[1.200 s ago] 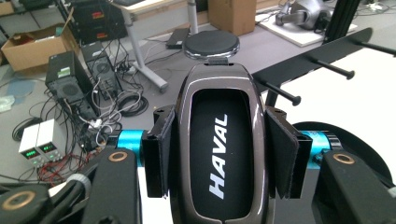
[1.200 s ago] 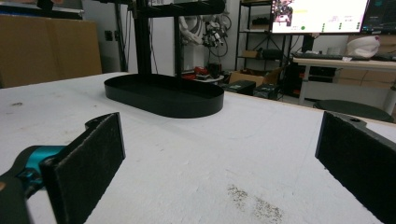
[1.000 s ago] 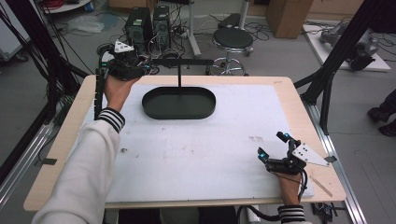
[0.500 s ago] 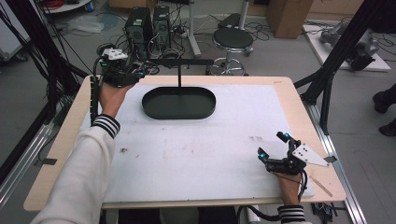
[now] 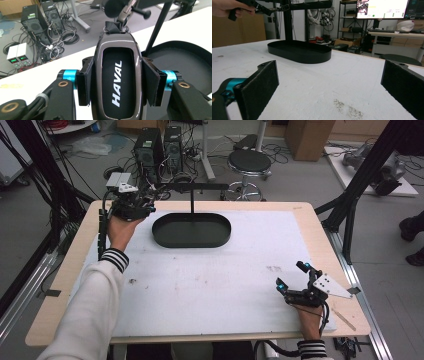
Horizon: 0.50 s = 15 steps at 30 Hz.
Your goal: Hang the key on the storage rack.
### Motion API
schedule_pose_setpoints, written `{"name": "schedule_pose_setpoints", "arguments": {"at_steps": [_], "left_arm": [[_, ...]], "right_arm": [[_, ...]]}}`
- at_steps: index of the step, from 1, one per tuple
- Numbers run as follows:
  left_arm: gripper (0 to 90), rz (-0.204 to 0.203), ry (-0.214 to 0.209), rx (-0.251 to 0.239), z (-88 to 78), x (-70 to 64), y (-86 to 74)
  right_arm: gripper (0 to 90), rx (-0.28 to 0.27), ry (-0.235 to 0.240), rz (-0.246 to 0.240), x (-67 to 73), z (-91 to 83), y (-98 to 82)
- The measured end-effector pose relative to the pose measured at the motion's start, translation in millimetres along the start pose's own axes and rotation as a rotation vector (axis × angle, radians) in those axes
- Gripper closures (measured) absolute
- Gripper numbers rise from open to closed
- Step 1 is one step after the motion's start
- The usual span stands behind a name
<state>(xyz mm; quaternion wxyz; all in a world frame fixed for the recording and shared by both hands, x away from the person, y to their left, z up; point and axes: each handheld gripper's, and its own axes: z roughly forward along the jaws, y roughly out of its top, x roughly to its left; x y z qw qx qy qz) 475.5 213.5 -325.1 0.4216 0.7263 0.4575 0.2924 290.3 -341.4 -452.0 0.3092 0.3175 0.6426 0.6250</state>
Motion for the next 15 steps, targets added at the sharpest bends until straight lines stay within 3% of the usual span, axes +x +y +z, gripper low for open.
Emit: {"name": "schedule_pose_setpoints", "arguments": {"at_steps": [6,15], "left_arm": [[48.6,-0.002,-0.019,0.028,8.0,-0.9,-9.3],[48.5,-0.007,-0.041,0.029,16.9,-3.7,-14.0]], "right_arm": [[0.4,0.0,0.0,0.005,-0.1,-0.1,-0.1],[0.4,0.0,-0.003,0.011,-0.5,-0.3,-0.1]]}}
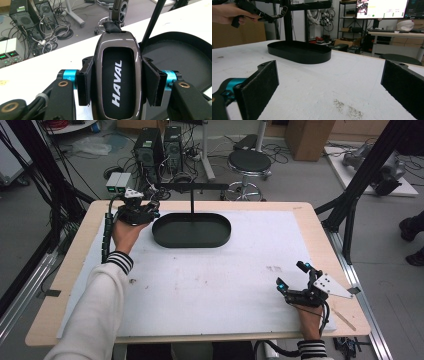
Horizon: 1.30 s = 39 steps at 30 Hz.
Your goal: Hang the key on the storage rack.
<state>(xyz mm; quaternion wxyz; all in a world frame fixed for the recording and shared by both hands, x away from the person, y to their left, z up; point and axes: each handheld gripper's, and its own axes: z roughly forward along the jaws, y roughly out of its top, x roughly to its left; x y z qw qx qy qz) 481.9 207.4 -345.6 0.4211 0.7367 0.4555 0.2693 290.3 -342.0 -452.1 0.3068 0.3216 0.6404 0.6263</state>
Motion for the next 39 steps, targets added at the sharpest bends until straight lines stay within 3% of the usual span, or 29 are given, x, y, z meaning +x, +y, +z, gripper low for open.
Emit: {"name": "schedule_pose_setpoints", "arguments": {"at_steps": [2,4,5,6,7,8,10,13,14,15,17,19,23,25,28,31,35,39], "left_arm": [[48.3,0.005,0.007,-0.004,0.9,-1.2,-1.0],[48.1,0.025,-0.032,0.009,4.0,-0.3,-4.3],[46.5,0.025,-0.032,0.009,4.0,-0.3,-4.3],[37.2,0.035,-0.058,0.001,5.8,0.4,-6.2],[37.2,0.048,-0.067,-0.008,8.0,0.2,-7.8],[22.3,0.051,-0.09,-0.017,9.0,0.2,-8.6],[19.7,0.053,-0.111,-0.04,8.6,0.0,-9.8],[1.9,0.024,-0.12,-0.082,3.9,-1.6,-11.3],[1.7,0.011,-0.129,-0.099,1.5,-2.1,-11.9],[1.6,0.023,-0.162,-0.115,-5.2,-3.0,-13.8],[1.7,0.031,-0.164,-0.123,-9.2,-4.1,-15.3],[1.7,0.033,-0.206,-0.149,-22.9,-4.2,-21.3],[1.7,0.058,-0.225,-0.184,-39.0,-4.7,-28.8],[1.7,0.084,-0.238,-0.222,-56.6,-5.0,-40.1],[1.7,0.086,-0.245,-0.253,-66.1,-3.7,-49.5],[1.7,0.081,-0.257,-0.289,-87.0,-3.6,-75.9],[1.7,0.093,-0.269,-0.328,-101.6,-3.0,-93.6],[1.7,0.07,-0.271,-0.357,-119.7,-1.5,-122.1]], "right_arm": [[0.4,0.0,0.0,0.001,0.0,0.0,0.0],[0.4,-0.003,0.002,0.001,-0.4,0.0,-0.1],[0.4,-0.003,0.003,0.0,-0.6,0.0,-0.1],[0.4,-0.003,0.002,0.002,-0.4,0.0,0.0],[0.4,-0.003,0.002,0.002,-0.4,0.0,0.0],[0.4,-0.001,0.003,0.002,-0.1,0.1,-0.1],[0.4,0.0,0.002,0.002,-0.1,0.0,-0.1],[0.4,0.006,0.001,-0.003,0.4,-0.3,-0.2],[0.4,0.0,0.005,-0.007,0.5,0.2,-0.3],[0.4,0.002,0.002,-0.01,0.7,0.2,-0.2],[0.4,0.006,0.004,-0.018,1.4,0.4,-0.3],[0.4,0.006,0.003,-0.031,2.7,0.6,-0.4],[0.4,0.007,0.002,-0.041,3.9,0.9,-0.4],[0.4,0.004,0.0,-0.044,3.4,0.9,-0.4],[0.4,0.007,0.001,-0.039,3.2,0.6,-0.5],[0.4,0.005,0.002,-0.043,3.7,1.0,-0.4],[0.4,0.006,-0.002,-0.051,3.8,1.2,-0.4],[0.4,0.008,-0.003,-0.045,3.9,1.0,-0.4]]}}
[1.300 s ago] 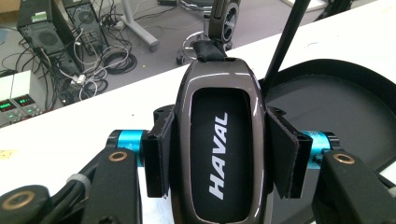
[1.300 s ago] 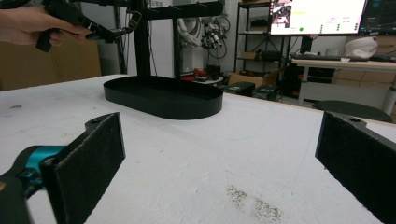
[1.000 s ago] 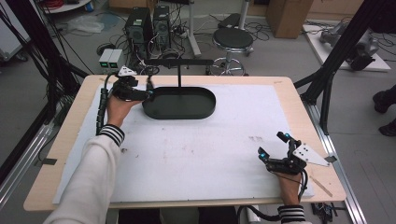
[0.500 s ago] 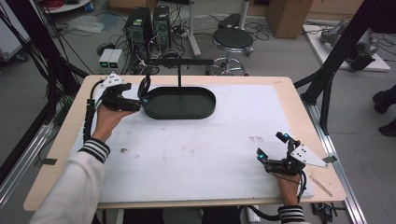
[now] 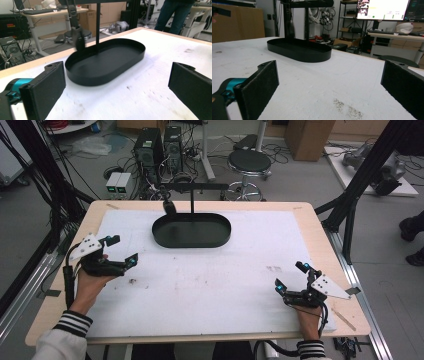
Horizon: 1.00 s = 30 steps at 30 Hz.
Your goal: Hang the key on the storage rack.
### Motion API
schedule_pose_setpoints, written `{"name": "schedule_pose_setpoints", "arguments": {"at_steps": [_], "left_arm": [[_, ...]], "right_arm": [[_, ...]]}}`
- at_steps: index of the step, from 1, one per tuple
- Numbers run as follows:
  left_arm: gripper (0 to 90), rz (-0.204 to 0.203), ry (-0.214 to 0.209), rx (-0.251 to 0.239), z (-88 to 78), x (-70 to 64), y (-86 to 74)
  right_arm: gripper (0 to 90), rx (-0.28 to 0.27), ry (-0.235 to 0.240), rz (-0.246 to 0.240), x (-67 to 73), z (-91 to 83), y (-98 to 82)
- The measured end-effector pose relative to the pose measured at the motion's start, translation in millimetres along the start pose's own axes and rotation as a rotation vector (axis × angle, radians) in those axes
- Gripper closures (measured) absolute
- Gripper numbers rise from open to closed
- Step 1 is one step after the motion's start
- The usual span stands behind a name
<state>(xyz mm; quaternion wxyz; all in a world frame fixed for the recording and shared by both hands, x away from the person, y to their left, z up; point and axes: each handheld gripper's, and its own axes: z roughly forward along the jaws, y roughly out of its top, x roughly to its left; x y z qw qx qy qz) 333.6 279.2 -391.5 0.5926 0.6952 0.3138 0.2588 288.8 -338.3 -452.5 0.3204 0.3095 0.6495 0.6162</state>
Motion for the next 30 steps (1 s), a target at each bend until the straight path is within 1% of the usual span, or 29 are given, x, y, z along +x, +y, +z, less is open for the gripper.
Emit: {"name": "schedule_pose_setpoints", "arguments": {"at_steps": [1,2,3,4,5,6,7,8,9,10,12,13,14,15,16,17,19,21,22,23,24,25,26,27,28,29,30], "left_arm": [[1.7,0.0,0.0,0.0,0.0,0.0,0.0],[1.7,-0.012,0.007,-0.009,-6.2,-1.3,-5.3],[1.7,-0.023,0.001,-0.023,-11.7,-2.1,-9.9],[1.7,-0.038,0.019,-0.049,-21.2,-5.6,-18.1],[1.7,-0.038,0.019,-0.049,-21.2,-5.6,-18.1],[1.7,-0.035,0.024,-0.072,-27.7,-8.0,-24.5],[1.7,-0.033,0.033,-0.075,-31.0,-9.2,-28.0],[1.7,-0.041,0.035,-0.091,-37.4,-11.1,-37.4],[1.7,-0.041,0.035,-0.091,-37.4,-11.1,-37.4],[1.7,-0.049,0.036,-0.09,-39.6,-11.5,-41.2],[1.7,-0.047,0.042,-0.102,-43.1,-13.9,-49.2],[1.7,-0.05,0.038,-0.109,-43.5,-14.9,-51.1],[1.7,-0.046,0.031,-0.117,-43.9,-16.1,-52.5],[1.7,-0.036,0.038,-0.124,-44.4,-18.1,-53.9],[1.7,-0.028,0.033,-0.134,-44.7,-19.5,-55.8],[1.7,-0.023,0.03,-0.136,-44.9,-20.5,-58.1],[1.7,-0.025,0.034,-0.132,-44.6,-21.6,-61.0],[1.7,-0.019,0.034,-0.105,-43.0,-21.8,-68.1],[1.7,-0.015,0.049,-0.122,-44.7,-22.5,-68.3],[1.7,-0.015,0.046,-0.138,-45.9,-22.6,-69.4],[1.7,-0.015,0.076,-0.145,-46.7,-23.5,-70.0],[1.7,-0.023,0.093,-0.148,-46.6,-23.7,-70.1],[1.7,-0.023,0.093,-0.148,-46.6,-23.7,-70.1],[1.7,-0.04,0.108,-0.142,-46.3,-22.7,-69.8],[1.7,-0.04,0.108,-0.142,-46.3,-22.7,-69.8],[1.7,-0.04,0.112,-0.139,-46.4,-22.8,-69.8],[1.7,-0.038,0.117,-0.145,-46.4,-23.6,-70.1]], "right_arm": [[0.4,0.0,0.0,0.0,0.0,0.0,0.0],[0.4,-0.002,0.0,-0.005,-0.1,0.1,0.0],[0.4,0.001,0.0,-0.002,0.9,0.1,-0.1],[0.4,-0.001,0.0,-0.013,0.8,0.3,0.0],[0.4,-0.001,0.0,-0.013,0.8,0.3,0.0],[0.4,0.002,0.002,-0.009,1.6,0.2,0.0],[0.4,0.003,0.0,-0.011,1.6,0.1,0.0],[0.4,0.003,0.002,-0.012,1.5,0.2,-0.1],[0.4,0.003,0.001,-0.012,1.5,0.2,-0.1],[0.4,0.004,0.0,-0.012,1.7,0.1,0.0],[0.4,0.0,0.001,-0.018,1.5,0.5,0.0],[0.4,0.0,0.001,-0.02,1.5,0.6,0.0],[0.4,0.0,0.001,-0.019,1.5,0.5,0.0],[0.4,0.001,0.001,-0.019,1.4,0.5,0.0],[0.4,0.003,0.0,-0.011,1.5,0.2,0.0],[0.4,-0.002,0.001,-0.013,0.9,0.3,0.0],[0.4,-0.001,0.002,-0.011,0.7,0.1,-0.1],[0.4,-0.001,0.004,-0.008,0.8,0.1,-0.2],[0.4,-0.001,0.004,-0.008,0.8,0.1,-0.2],[0.4,-0.004,0.003,-0.011,0.7,0.0,-0.3],[0.4,-0.007,0.001,-0.018,0.3,0.2,-0.3],[0.4,-0.007,0.001,-0.018,0.6,0.2,-0.1],[0.4,0.0,0.001,-0.012,1.5,-0.1,-0.2],[0.4,-0.001,0.0,-0.014,1.7,0.1,-0.2],[0.4,-0.001,0.0,-0.014,1.7,0.1,-0.2],[0.4,-0.003,-0.003,-0.024,1.6,0.4,-0.2],[0.4,-0.003,-0.003,-0.024,1.6,0.4,-0.2]]}}
